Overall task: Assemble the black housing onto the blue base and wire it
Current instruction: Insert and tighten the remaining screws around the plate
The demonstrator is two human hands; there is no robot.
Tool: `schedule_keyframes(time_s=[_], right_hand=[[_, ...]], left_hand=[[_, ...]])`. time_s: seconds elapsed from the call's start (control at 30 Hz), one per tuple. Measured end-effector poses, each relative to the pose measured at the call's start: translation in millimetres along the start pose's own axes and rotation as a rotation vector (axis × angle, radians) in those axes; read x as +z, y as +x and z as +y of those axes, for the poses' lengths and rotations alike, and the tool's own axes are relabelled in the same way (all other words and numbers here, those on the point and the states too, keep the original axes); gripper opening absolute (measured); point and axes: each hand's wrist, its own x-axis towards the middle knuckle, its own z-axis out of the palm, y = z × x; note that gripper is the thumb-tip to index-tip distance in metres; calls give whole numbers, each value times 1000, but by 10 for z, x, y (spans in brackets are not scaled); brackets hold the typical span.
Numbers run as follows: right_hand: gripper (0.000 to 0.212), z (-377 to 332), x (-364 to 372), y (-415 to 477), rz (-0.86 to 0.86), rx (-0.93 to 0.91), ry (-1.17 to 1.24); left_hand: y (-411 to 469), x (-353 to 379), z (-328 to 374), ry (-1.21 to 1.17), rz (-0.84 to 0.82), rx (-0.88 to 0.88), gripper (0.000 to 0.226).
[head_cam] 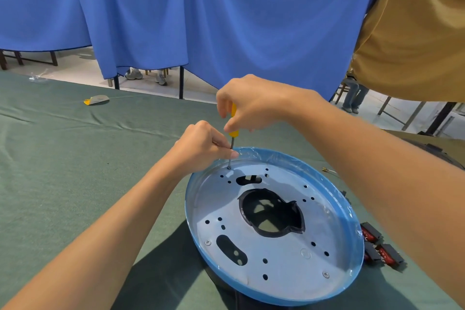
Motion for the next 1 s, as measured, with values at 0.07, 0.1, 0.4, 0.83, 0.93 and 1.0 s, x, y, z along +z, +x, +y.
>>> schedule_keyframes(time_s=[0.07,0.1,0.4,0.83,0.93,1.0], right_hand=[[6,20,-25,8,21,-41,7],[10,24,-16,21,41,-43,16],[33,35,152,123,125,100,-6],[25,8,29,30,-1,52,-73],[9,25,-41,5,-82,2,-95],[11,41,-74,-13,-124,-29,-94]], left_hand=[[-4,-18,-11,-19,-37,19,25],[-5,-27,-19,-14,-68,33,29],[-15,43,-4,106,-57,18,20],[10,27,3,239,-160,-21,18],[10,12,27,311,-173,-27,16],[17,10,38,361,-153,-22,11]])
